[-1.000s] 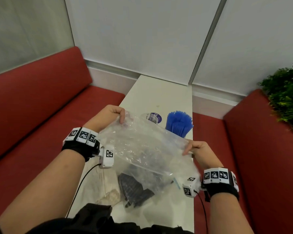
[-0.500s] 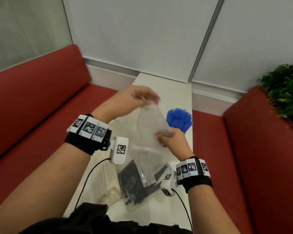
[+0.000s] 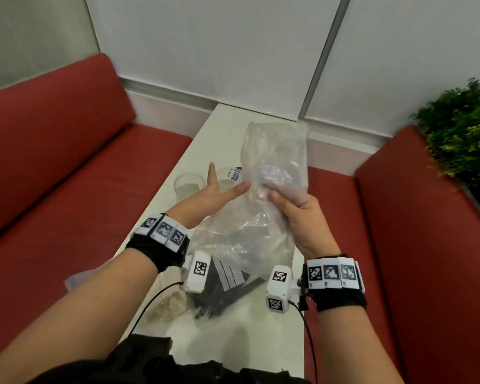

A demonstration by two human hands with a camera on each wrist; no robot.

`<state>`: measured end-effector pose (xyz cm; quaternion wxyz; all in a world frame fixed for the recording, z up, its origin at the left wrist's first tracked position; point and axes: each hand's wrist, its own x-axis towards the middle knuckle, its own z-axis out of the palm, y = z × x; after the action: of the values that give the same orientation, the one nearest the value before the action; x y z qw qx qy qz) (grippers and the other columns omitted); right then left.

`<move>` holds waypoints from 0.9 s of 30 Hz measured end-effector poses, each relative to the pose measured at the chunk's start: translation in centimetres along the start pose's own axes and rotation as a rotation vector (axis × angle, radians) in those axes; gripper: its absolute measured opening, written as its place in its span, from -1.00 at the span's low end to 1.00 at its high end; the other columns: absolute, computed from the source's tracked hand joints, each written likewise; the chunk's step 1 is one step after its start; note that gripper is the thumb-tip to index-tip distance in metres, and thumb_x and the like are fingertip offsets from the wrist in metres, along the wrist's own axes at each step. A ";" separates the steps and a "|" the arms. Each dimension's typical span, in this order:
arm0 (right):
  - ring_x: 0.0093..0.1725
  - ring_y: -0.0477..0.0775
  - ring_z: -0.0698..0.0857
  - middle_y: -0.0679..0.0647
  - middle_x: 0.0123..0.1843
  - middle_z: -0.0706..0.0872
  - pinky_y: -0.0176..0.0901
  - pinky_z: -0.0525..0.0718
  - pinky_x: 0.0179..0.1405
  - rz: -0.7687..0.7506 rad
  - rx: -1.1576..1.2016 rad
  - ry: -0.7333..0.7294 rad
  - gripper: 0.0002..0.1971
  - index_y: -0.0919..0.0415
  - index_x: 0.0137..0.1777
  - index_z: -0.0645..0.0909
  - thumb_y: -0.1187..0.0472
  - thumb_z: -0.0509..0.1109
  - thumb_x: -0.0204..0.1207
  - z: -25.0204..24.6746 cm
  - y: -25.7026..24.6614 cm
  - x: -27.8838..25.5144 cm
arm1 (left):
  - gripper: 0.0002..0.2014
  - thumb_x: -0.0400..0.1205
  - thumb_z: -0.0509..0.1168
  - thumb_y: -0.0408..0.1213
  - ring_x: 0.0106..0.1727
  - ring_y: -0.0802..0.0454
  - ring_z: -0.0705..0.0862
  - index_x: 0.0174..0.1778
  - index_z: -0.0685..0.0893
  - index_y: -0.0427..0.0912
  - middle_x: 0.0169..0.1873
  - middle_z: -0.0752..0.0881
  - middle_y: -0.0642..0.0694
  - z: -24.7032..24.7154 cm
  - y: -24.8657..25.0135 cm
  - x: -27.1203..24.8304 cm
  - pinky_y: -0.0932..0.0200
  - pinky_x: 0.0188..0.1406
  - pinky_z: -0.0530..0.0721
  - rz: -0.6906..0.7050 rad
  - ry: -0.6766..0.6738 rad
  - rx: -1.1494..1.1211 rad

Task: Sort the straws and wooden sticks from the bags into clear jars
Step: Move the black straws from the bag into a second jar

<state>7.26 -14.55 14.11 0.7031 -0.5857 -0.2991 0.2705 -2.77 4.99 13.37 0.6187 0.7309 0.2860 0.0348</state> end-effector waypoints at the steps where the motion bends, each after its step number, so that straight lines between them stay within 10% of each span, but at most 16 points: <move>1: 0.29 0.17 0.78 0.18 0.27 0.81 -0.09 0.76 0.18 0.036 0.102 -0.007 -0.70 0.15 0.30 0.78 0.14 0.53 0.59 -1.2 0.6 -0.4 | 0.27 0.24 0.41 0.53 0.60 -0.05 0.30 0.73 -0.15 0.13 0.69 0.18 -0.13 0.1 -0.8 0.4 -0.16 0.43 0.52 -0.103 -0.194 -0.220; 4: 0.35 0.29 0.73 0.32 0.39 0.72 0.06 0.76 0.20 0.157 0.295 0.028 -0.48 0.28 0.42 0.67 0.04 0.58 0.53 -4.4 3.4 -1.9 | -0.29 0.63 0.29 0.16 0.55 -0.25 0.39 0.59 0.37 -0.22 0.49 0.49 -0.28 2.2 -2.9 0.9 -0.28 0.59 0.31 -0.232 -0.719 -0.786; 12: -0.02 0.07 0.87 0.19 0.03 0.87 -0.09 0.79 0.01 0.548 -0.247 0.409 -0.58 0.30 0.22 0.76 0.08 0.65 0.45 -12.3 12.8 -8.4 | -0.88 0.61 0.45 -0.34 -0.25 0.05 0.71 -0.15 0.65 -0.30 -0.27 0.74 -0.12 8.3 -10.9 2.3 0.16 -0.23 0.68 -0.136 -0.405 -0.244; 16: 0.52 0.34 0.50 0.28 0.61 0.45 0.21 0.51 0.43 0.724 -0.941 0.638 -0.22 0.04 0.70 0.21 0.00 0.51 0.56 -10.7 17.4 -10.6 | -0.74 0.73 0.26 -0.11 -0.15 -0.03 0.61 -0.21 0.57 -0.18 -0.26 0.62 -0.11 12.9 -16.2 2.5 0.11 -0.11 0.52 -0.033 -0.383 0.426; 21: 0.77 0.25 -0.31 -0.08 0.81 -0.32 0.40 -0.15 0.69 0.463 -1.304 -0.147 -0.16 -0.37 0.72 -0.35 -0.57 -0.09 0.53 -6.1 21.5 -10.7 | -0.57 0.83 -0.03 -0.10 0.32 -0.17 0.62 0.26 0.65 -0.31 0.29 0.66 -0.27 15.8 -17.1 3.1 0.13 0.28 0.49 0.033 -0.459 0.562; 27: 0.71 0.43 -0.44 0.07 0.76 -0.50 0.45 -0.23 0.70 0.815 -1.394 -0.243 0.09 -0.06 0.74 -0.47 -0.60 0.03 0.49 -8.8 25.0 -13.3 | -0.60 0.70 0.15 -0.15 0.33 -0.27 0.52 0.37 0.53 -0.31 0.28 0.55 -0.26 16.6 -19.1 3.4 -0.06 0.29 0.49 0.227 -0.309 0.926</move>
<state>4.09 -25.92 -13.06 -0.0137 -0.9179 -0.2362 0.3185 -0.43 -6.76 -9.14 0.2566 0.9520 0.0951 -0.1371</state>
